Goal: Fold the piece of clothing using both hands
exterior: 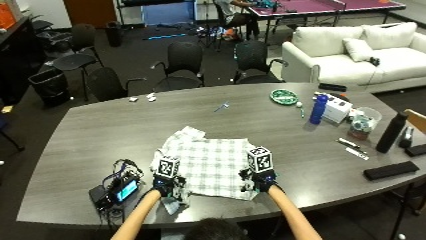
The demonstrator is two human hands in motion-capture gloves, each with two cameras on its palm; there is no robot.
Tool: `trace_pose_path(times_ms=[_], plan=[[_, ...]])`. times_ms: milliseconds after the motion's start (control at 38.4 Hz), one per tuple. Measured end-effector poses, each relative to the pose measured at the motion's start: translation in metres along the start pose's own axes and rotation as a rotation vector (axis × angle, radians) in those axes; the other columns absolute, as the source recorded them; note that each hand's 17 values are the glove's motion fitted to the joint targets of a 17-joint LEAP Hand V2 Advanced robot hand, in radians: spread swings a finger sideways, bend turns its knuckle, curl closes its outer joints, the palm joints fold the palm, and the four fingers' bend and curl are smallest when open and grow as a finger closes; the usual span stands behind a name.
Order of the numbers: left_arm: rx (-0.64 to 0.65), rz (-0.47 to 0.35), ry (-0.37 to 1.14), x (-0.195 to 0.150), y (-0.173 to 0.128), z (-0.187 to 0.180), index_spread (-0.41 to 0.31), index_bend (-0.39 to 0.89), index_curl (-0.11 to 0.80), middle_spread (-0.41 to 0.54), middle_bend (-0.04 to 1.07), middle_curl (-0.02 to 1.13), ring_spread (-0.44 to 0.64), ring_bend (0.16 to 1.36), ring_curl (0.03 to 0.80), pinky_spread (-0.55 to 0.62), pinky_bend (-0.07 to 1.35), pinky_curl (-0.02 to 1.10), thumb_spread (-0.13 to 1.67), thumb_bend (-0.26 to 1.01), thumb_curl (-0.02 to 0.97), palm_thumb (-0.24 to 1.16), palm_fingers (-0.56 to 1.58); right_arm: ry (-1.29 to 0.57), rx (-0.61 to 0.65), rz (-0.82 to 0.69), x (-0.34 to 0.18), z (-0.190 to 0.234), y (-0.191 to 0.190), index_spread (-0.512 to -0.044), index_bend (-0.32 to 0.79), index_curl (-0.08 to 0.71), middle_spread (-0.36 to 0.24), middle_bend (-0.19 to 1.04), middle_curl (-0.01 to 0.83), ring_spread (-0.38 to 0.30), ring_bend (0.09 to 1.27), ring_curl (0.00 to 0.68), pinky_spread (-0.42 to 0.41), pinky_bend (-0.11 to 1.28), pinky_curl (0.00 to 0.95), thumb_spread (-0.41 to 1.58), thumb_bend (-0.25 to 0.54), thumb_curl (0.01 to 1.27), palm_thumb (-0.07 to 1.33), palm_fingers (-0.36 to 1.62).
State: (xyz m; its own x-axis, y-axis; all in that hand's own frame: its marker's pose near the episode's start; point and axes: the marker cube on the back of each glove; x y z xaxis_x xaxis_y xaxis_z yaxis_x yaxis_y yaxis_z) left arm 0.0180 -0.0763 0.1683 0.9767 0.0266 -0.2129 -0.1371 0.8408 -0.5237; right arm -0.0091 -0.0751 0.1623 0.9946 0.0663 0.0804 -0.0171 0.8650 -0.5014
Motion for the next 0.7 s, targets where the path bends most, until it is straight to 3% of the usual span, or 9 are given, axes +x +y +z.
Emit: trace_pose_path(times_ms=[52, 130, 234, 286, 391, 495, 547, 625, 703], plan=[[-0.018, -0.009, -0.006, 0.0, -0.012, 0.006, -0.07, 0.07, 0.175, 0.299, 0.17, 0.22, 0.43, 0.67, 0.252, 0.35, 0.54, 0.32, 1.01, 0.0, 0.26, 0.2, -0.1, -0.018, 0.062, -0.067, 0.001, 0.006, -0.014, -0.241, 0.08, 0.165, 0.0, 0.2, 0.336, -0.021, 0.52, 0.337, 0.126, 0.55, 0.355, 1.18, 0.036, 0.28, 0.43, 0.44], [-0.11, -0.049, 0.003, -0.002, -0.024, 0.017, -0.055, 0.07, 0.164, 0.311, 0.16, 0.22, 0.44, 0.68, 0.256, 0.36, 0.55, 0.33, 1.0, 0.0, 0.276, 0.24, -0.12, -0.066, 0.001, -0.039, -0.003, 0.009, -0.007, -0.238, 0.09, 0.164, 0.002, 0.2, 0.343, -0.019, 0.52, 0.34, 0.125, 0.55, 0.354, 1.18, 0.022, 0.29, 0.44, 0.43], [-0.039, 0.017, 0.013, -0.001, -0.032, 0.017, -0.05, 0.09, 0.16, 0.303, 0.17, 0.22, 0.45, 0.67, 0.254, 0.36, 0.55, 0.33, 1.01, 0.01, 0.292, 0.3, -0.11, -0.241, -0.446, 0.24, -0.026, 0.0, 0.045, -0.235, 0.09, 0.163, 0.0, 0.21, 0.353, -0.021, 0.53, 0.342, 0.126, 0.55, 0.355, 1.18, 0.004, 0.3, 0.45, 0.43], [0.033, 0.017, 0.014, -0.002, -0.035, 0.012, -0.072, 0.18, 0.188, 0.24, 0.2, 0.24, 0.42, 0.65, 0.249, 0.34, 0.52, 0.33, 1.02, 0.02, 0.302, 0.35, 0.0, -0.257, -0.544, 0.341, -0.027, 0.003, 0.045, -0.234, 0.1, 0.166, 0.0, 0.21, 0.358, -0.021, 0.53, 0.343, 0.126, 0.55, 0.355, 1.18, -0.005, 0.3, 0.45, 0.43], [0.035, -0.107, 0.02, -0.004, -0.038, 0.006, -0.101, 0.29, 0.247, 0.118, 0.28, 0.26, 0.3, 0.6, 0.232, 0.24, 0.43, 0.3, 1.07, 0.05, 0.327, 0.45, 0.29, -0.117, -0.208, 0.147, -0.012, 0.013, 0.012, -0.227, 0.12, 0.177, -0.006, 0.21, 0.365, -0.027, 0.52, 0.344, 0.126, 0.54, 0.351, 1.18, -0.012, 0.31, 0.46, 0.45], [0.249, -0.024, -0.017, -0.001, -0.052, -0.008, -0.154, 0.34, 0.293, -0.007, 0.37, 0.3, 0.08, 0.62, 0.246, 0.05, 0.41, 0.29, 1.12, 0.11, 0.357, 0.57, 0.75, -0.048, 0.035, -0.026, -0.016, 0.013, 0.0, -0.219, 0.13, 0.19, -0.013, 0.21, 0.372, -0.041, 0.53, 0.35, 0.118, 0.52, 0.347, 1.18, -0.013, 0.32, 0.47, 0.48], [0.305, 0.001, -0.029, 0.001, -0.057, -0.013, -0.173, 0.34, 0.305, -0.047, 0.4, 0.32, 0.01, 0.61, 0.251, -0.01, 0.38, 0.29, 1.14, 0.12, 0.368, 0.61, 0.84, -0.089, -0.006, -0.059, -0.027, 0.014, 0.008, -0.217, 0.12, 0.191, -0.017, 0.21, 0.376, -0.046, 0.53, 0.351, 0.116, 0.51, 0.345, 1.18, -0.011, 0.33, 0.48, 0.49], [0.305, -0.01, -0.037, 0.002, -0.061, -0.018, -0.193, 0.33, 0.328, -0.097, 0.42, 0.35, -0.1, 0.62, 0.282, -0.09, 0.35, 0.31, 1.14, 0.14, 0.392, 0.68, 0.96, -0.173, -0.223, 0.012, -0.041, 0.023, 0.017, -0.209, 0.11, 0.196, -0.024, 0.22, 0.385, -0.058, 0.53, 0.355, 0.099, 0.51, 0.345, 1.18, -0.003, 0.34, 0.51, 0.51], [0.287, 0.005, -0.036, 0.003, -0.063, -0.023, -0.203, 0.32, 0.349, -0.134, 0.41, 0.39, -0.16, 0.61, 0.311, -0.13, 0.33, 0.33, 1.14, 0.15, 0.412, 0.72, 0.98, -0.135, -0.251, 0.063, -0.046, 0.03, 0.01, -0.2, 0.11, 0.2, -0.034, 0.22, 0.391, -0.073, 0.53, 0.359, 0.08, 0.5, 0.345, 1.18, -0.002, 0.35, 0.54, 0.53]])
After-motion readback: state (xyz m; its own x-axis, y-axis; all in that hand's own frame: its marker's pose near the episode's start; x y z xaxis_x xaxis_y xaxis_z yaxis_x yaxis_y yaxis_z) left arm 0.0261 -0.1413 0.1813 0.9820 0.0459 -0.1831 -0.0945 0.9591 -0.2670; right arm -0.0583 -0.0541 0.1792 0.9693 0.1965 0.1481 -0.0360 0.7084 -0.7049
